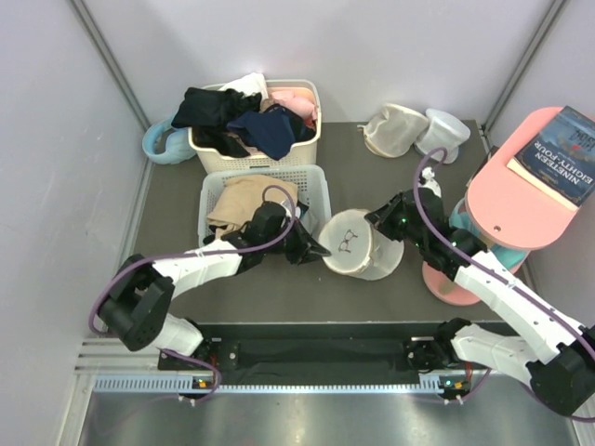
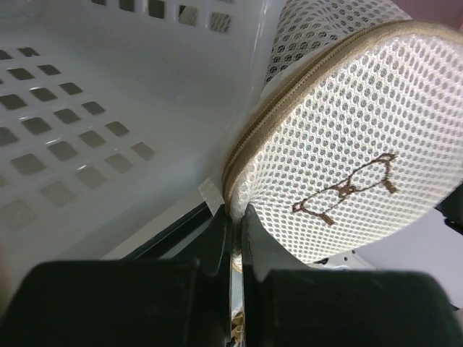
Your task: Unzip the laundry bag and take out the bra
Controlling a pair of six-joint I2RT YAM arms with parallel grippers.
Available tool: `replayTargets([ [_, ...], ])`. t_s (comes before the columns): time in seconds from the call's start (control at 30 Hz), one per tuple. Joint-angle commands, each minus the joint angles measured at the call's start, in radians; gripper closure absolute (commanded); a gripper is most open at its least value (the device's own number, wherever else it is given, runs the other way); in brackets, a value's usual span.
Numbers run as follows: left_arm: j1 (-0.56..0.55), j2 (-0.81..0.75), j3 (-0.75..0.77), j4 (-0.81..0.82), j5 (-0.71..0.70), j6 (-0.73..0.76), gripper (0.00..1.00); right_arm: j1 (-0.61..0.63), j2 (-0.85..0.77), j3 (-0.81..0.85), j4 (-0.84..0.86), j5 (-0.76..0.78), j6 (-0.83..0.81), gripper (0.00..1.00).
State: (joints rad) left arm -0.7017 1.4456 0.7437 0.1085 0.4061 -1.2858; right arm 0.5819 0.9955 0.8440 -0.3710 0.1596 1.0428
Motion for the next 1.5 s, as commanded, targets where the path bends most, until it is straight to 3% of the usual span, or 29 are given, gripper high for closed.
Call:
replayTargets([
  [0.0, 0.074, -0.097, 0.063, -0.039, 0.014, 0.019, 1.0, 0.013, 0.011, 0.012, -0.06, -0.11, -0.246, 0.87],
  [0.03, 0.09, -0.111, 0.06, -0.047, 0.02, 0.011, 1.0, 0.015, 0.006, 0.004, -0.068, -0.124, -0.275, 0.69],
  [0.13, 0.139, -0.139, 0.056, -0.078, 0.03, 0.003, 1.0, 0.016, -0.041, -0.013, -0.059, -0.147, -0.372, 0.39],
  [0.23, 0.171, -0.139, 0.065, -0.095, 0.036, -0.018, 1.0, 0.016, -0.093, -0.022, -0.054, -0.154, -0.457, 0.29],
  [0.4, 0.179, -0.125, 0.097, -0.096, 0.039, -0.02, 1.0, 0.024, -0.162, -0.036, -0.08, -0.164, -0.533, 0.28],
  [0.63, 0.192, -0.122, 0.1, -0.104, 0.036, -0.021, 1.0, 0.081, -0.14, -0.057, -0.077, -0.296, -0.61, 0.47],
  [1.07, 0.194, -0.119, 0.111, -0.104, 0.045, -0.017, 1.0, 0.116, -0.035, -0.059, -0.046, -0.241, -0.57, 0.62],
  [1.33, 0.203, -0.116, 0.111, -0.104, 0.051, 0.0, 1.0, 0.116, -0.046, -0.046, -0.095, -0.172, -0.57, 1.0],
  [1.47, 0.203, -0.07, 0.137, -0.131, 0.065, 0.034, 1.0, 0.116, -0.073, -0.039, -0.149, -0.138, -0.576, 1.0],
])
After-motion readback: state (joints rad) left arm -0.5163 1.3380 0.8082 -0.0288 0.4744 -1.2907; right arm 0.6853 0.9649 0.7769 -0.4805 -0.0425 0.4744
